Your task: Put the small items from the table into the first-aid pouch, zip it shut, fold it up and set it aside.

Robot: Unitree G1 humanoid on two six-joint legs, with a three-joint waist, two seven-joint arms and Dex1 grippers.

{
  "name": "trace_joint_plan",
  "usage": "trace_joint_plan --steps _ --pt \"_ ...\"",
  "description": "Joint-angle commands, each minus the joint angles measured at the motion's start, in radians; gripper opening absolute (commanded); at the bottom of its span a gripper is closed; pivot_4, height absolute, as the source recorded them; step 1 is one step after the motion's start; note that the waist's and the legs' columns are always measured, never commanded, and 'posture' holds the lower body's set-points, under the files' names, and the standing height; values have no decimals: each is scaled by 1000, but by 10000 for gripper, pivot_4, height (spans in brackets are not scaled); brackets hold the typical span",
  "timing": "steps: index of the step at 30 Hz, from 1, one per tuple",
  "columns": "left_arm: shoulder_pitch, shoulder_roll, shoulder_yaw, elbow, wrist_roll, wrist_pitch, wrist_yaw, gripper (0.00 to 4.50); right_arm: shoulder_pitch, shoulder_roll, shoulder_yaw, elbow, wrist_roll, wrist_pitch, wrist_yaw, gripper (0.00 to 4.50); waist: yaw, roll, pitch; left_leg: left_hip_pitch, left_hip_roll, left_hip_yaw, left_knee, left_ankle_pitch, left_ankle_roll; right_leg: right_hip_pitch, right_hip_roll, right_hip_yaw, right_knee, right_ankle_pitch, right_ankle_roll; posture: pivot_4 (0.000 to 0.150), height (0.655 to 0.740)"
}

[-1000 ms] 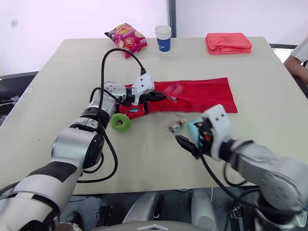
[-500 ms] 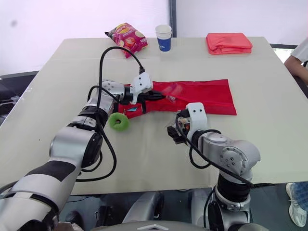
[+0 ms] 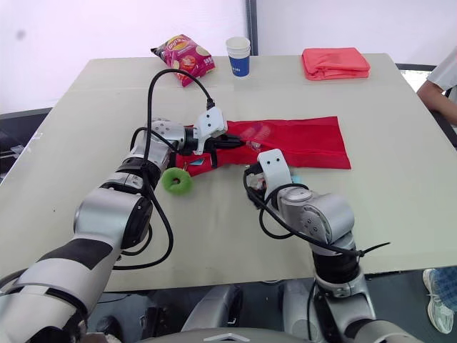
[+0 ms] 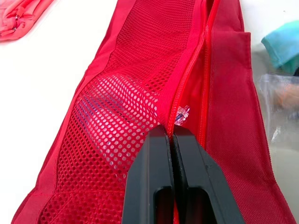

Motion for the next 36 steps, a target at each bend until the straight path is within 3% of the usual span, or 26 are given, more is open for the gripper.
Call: trace_joint_plan --steps 1,3,5,13,25,36 --pt "-20 7 13 -21 -7 -2 9 0 -3 -84 33 -76 -13 30 46 15458 0 0 0 0 0 0 0 0 0 0 0 0 0 0 0 1500 7400" --pt "-18 8 13 -20 -6 -2 10 0 0 -114 18 -110 -5 48 73 9818 0 0 0 0 0 0 0 0 0 0 0 0 0 0 0 1500 7400" --pt "-16 9 14 -20 -6 -3 10 0 8 -105 -42 -154 15 75 105 9784 1 0 0 -1 0 0 0 0 0 0 0 0 0 0 0 1500 7400" --pt "-10 5 16 -23 -12 -2 8 0 -6 126 -335 -209 92 125 165 9783 0 0 0 -1 0 0 0 0 0 0 0 0 0 0 0 1500 7400" --pt "-3 -4 21 -33 -22 -2 -7 0 -171 184 -321 179 -83 -21 86 9783 -3 0 0 -1 0 2 0 0 0 -2 -1 2 1 0 0 1500 7400" --pt "20 -10 11 -42 -19 -22 -43 0 -346 205 -347 643 -174 -362 44 9782 -22 0 0 -1 0 2 -1 0 -1 -3 -1 2 2 0 0 1500 7400"
